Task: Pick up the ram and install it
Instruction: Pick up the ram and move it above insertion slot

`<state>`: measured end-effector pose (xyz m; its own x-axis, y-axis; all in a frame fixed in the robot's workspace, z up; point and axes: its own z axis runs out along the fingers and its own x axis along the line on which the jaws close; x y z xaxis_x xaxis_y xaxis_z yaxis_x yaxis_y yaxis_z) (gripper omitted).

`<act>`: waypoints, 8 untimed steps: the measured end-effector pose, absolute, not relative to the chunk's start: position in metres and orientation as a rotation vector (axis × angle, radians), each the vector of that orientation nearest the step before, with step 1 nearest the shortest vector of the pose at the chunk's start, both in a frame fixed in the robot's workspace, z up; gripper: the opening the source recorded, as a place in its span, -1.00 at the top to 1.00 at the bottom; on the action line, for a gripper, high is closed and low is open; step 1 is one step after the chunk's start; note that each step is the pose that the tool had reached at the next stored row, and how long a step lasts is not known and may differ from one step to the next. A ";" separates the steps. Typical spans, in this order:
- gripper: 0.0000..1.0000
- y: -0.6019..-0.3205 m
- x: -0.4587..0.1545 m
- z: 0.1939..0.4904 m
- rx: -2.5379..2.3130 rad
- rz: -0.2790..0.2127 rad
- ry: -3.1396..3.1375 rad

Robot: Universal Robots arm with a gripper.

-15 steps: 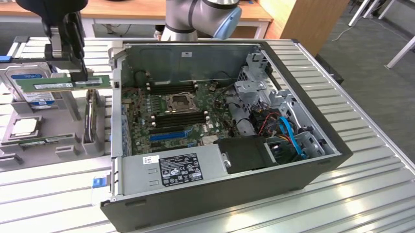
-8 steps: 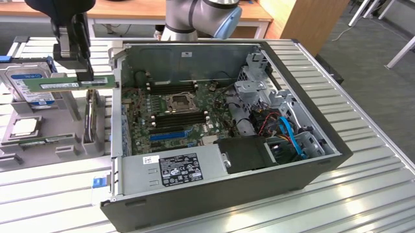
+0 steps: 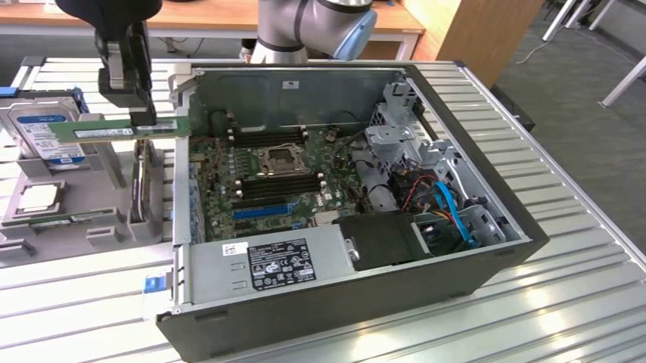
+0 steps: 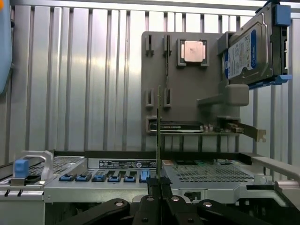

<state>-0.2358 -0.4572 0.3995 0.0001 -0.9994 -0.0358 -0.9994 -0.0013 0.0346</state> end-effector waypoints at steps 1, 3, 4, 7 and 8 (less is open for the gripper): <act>0.76 -0.457 -0.234 0.399 -2.221 0.078 2.219; 0.76 -0.457 -0.231 0.399 -2.221 0.078 2.219; 0.76 -0.457 -0.230 0.399 -2.221 0.078 2.219; 0.76 -0.457 -0.226 0.399 -2.221 0.078 2.219; 0.76 -0.457 -0.224 0.399 -2.221 0.078 2.219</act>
<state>-0.2243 -0.4572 0.3994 0.0001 -0.9994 -0.0359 -0.9994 -0.0014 0.0346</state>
